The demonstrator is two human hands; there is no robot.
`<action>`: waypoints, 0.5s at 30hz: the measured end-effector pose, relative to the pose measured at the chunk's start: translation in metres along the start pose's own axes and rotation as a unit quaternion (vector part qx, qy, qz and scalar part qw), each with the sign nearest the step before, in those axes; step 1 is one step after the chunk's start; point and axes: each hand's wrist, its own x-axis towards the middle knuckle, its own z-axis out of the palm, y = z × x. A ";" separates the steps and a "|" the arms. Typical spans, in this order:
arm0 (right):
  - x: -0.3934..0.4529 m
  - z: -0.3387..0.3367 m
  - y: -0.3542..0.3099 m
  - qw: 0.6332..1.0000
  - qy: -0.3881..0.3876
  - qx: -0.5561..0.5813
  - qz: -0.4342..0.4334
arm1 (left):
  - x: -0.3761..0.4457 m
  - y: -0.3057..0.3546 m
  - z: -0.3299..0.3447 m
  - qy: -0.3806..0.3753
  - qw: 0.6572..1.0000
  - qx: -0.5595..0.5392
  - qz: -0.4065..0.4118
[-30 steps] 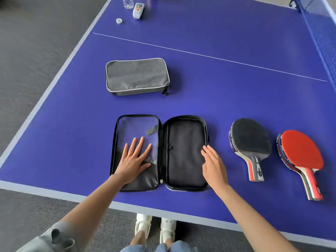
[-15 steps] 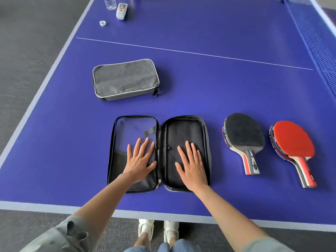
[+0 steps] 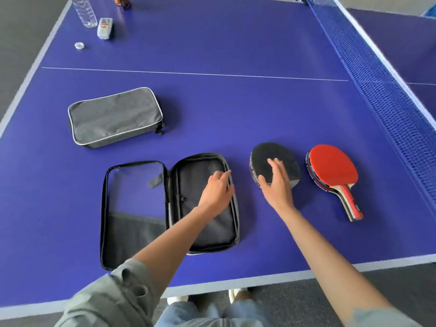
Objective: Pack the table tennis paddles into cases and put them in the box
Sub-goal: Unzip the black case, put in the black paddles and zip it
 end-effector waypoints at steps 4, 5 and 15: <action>0.040 -0.018 0.041 0.996 0.012 -0.010 0.088 | 0.033 0.044 0.036 -0.017 0.997 -0.066 -0.034; 0.048 -0.020 0.050 0.994 0.006 0.000 0.106 | 0.039 0.053 0.044 -0.010 0.995 -0.079 -0.052; 0.066 -0.026 0.085 0.973 -0.018 0.174 0.148 | 0.090 0.076 0.095 0.104 0.935 -0.198 -0.276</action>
